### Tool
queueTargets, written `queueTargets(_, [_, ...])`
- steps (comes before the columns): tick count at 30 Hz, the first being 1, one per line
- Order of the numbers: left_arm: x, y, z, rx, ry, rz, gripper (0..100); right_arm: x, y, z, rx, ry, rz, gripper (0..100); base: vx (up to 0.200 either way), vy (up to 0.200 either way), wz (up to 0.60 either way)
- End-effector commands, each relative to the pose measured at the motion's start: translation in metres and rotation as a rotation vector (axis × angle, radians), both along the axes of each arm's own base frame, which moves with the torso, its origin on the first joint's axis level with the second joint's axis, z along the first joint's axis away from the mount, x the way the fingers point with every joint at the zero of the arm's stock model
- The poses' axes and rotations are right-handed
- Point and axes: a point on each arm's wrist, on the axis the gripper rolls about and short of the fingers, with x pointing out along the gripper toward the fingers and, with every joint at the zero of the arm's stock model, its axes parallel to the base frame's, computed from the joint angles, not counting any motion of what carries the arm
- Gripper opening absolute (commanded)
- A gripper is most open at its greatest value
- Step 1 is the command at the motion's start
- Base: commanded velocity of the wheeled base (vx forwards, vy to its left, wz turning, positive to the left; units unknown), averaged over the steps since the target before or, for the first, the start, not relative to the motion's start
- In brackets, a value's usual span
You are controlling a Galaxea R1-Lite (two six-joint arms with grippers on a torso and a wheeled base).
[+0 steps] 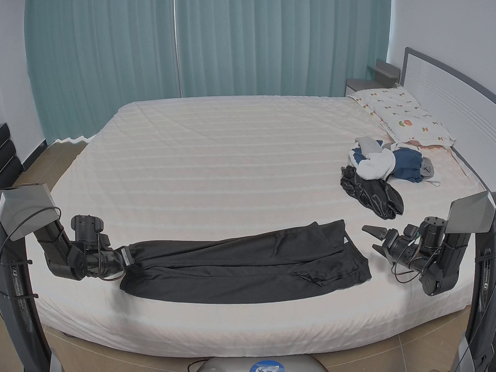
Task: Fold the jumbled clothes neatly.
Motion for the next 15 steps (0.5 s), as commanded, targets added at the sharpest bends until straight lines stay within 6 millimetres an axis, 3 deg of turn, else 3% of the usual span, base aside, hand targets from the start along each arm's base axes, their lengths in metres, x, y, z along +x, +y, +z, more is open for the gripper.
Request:
queueTargets(1, [0.004,-0.001,0.007,-0.018,-0.023,0.017,0,0.002,0.000,0.001,0.000,-0.014,0.001,100,0.000,0.000,0.00])
queueTargets(6, [0.006,-0.011,0.026,-0.060,-0.061,0.040,0,0.002,0.000,-0.001,0.001,-0.010,0.000,100,0.000,0.000,0.00])
queueTargets(10, [0.006,-0.028,0.042,-0.103,-0.069,0.039,0,0.002,-0.001,-0.001,0.001,-0.011,-0.001,100,0.000,-0.200,0.00])
queueTargets(15, [0.009,-0.037,0.049,-0.103,-0.029,0.023,0,0.002,-0.001,-0.001,0.001,-0.010,-0.001,100,0.000,-0.200,0.00])
